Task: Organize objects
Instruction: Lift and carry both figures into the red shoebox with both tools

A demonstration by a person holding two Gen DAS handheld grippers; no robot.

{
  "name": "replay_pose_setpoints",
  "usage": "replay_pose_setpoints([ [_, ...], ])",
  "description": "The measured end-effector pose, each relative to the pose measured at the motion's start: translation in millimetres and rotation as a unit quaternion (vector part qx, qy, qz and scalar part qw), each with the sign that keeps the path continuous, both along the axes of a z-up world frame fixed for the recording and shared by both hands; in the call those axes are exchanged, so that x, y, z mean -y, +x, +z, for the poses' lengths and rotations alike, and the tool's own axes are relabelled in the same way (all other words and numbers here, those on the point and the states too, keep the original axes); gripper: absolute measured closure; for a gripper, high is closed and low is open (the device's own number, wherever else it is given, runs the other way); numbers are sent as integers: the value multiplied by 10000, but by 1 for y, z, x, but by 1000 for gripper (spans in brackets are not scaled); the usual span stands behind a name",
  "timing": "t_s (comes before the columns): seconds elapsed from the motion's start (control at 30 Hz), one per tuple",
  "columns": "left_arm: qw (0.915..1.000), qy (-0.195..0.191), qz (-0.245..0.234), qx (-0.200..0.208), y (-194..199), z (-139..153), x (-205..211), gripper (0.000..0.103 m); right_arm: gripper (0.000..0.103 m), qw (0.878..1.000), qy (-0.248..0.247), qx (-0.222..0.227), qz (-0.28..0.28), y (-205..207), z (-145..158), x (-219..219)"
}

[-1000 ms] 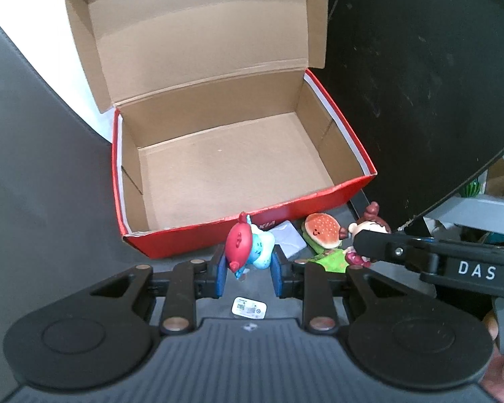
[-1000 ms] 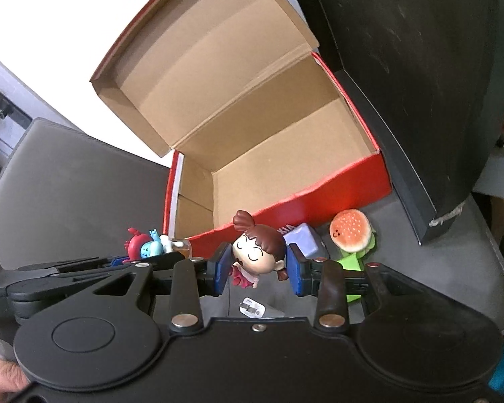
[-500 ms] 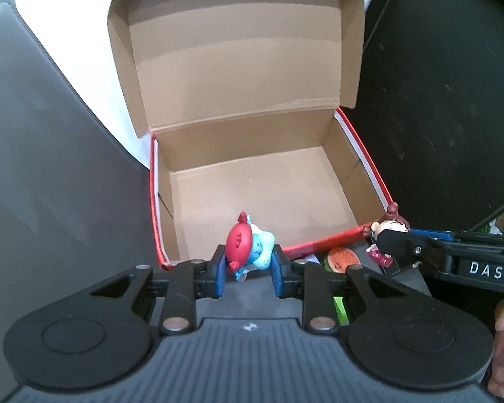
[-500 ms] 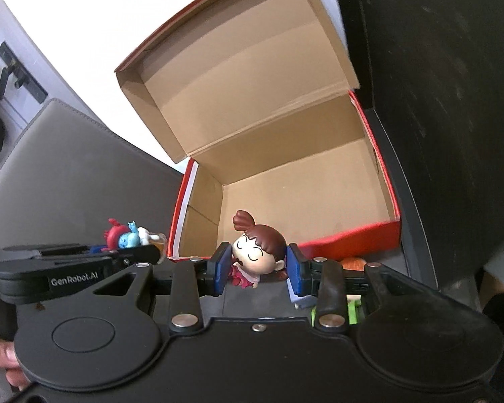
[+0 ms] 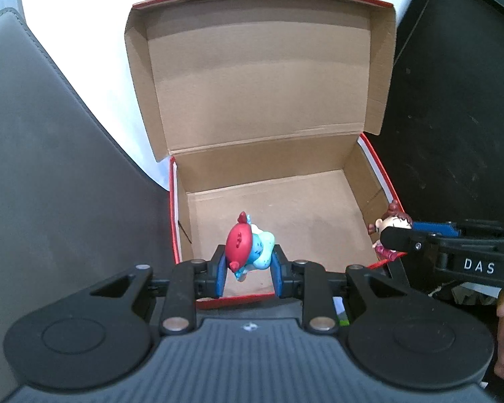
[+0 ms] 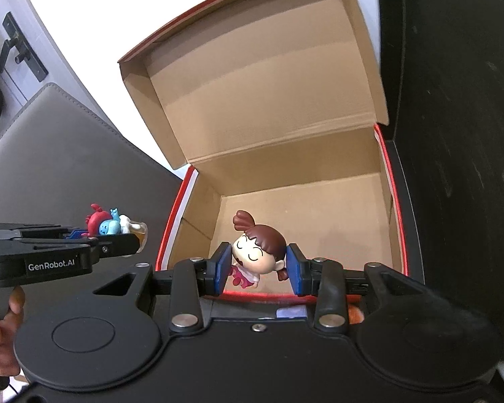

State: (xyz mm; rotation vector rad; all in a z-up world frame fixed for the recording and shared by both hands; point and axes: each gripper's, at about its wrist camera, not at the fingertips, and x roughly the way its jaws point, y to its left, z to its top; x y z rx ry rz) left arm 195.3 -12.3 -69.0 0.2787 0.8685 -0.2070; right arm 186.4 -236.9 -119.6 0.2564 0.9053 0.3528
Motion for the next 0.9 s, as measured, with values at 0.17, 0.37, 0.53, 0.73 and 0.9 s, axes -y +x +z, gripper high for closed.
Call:
replay_pose_setpoints([
  [0.17, 10000, 46, 19, 9, 8, -1, 2, 77, 68, 9998, -66, 58, 163, 16, 4, -7],
  [0.37, 9999, 40, 120, 3, 21, -5, 5, 77, 68, 9997, -100, 127, 206, 34, 2, -12],
  [0.53, 9999, 4, 162, -20, 38, -9, 9, 77, 68, 9997, -78, 126, 198, 50, -3, -11],
  [0.73, 9996, -48, 244, -104, 61, -17, 13, 77, 68, 9997, -100, 96, 190, 74, -8, -13],
  [0.9, 9996, -4, 236, -147, 79, -25, 18, 77, 68, 9995, -133, 29, 269, 93, -18, -16],
])
